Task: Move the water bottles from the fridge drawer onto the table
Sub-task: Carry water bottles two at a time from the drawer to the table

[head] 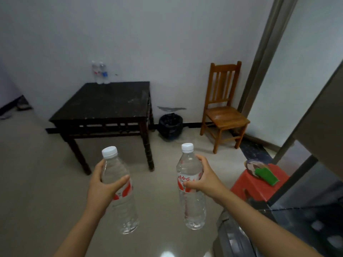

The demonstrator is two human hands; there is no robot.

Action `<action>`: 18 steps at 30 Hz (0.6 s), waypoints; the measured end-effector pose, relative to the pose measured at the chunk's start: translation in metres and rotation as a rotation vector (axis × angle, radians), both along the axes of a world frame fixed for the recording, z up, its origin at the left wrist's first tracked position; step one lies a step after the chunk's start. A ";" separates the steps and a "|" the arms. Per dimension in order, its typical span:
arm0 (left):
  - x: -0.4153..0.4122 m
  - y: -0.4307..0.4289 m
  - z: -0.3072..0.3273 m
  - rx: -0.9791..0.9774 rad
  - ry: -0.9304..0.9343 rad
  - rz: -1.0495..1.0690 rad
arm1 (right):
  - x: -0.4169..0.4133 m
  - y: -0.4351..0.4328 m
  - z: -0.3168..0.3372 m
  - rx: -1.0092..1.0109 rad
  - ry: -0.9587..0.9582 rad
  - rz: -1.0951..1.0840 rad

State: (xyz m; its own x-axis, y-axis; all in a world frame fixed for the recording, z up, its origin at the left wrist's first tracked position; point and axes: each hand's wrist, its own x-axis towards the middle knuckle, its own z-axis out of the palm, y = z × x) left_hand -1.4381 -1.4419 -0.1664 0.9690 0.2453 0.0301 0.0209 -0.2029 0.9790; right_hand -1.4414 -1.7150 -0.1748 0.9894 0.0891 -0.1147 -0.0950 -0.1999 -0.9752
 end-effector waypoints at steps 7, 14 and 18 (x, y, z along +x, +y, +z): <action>-0.047 0.085 0.014 0.021 -0.003 0.261 | 0.019 0.081 0.011 -0.022 -0.032 0.246; -0.113 0.190 0.021 -0.012 -0.057 0.501 | 0.019 0.206 0.017 -0.053 -0.083 0.450; -0.144 0.254 0.012 -0.037 -0.020 0.586 | 0.010 0.274 0.024 -0.057 -0.068 0.525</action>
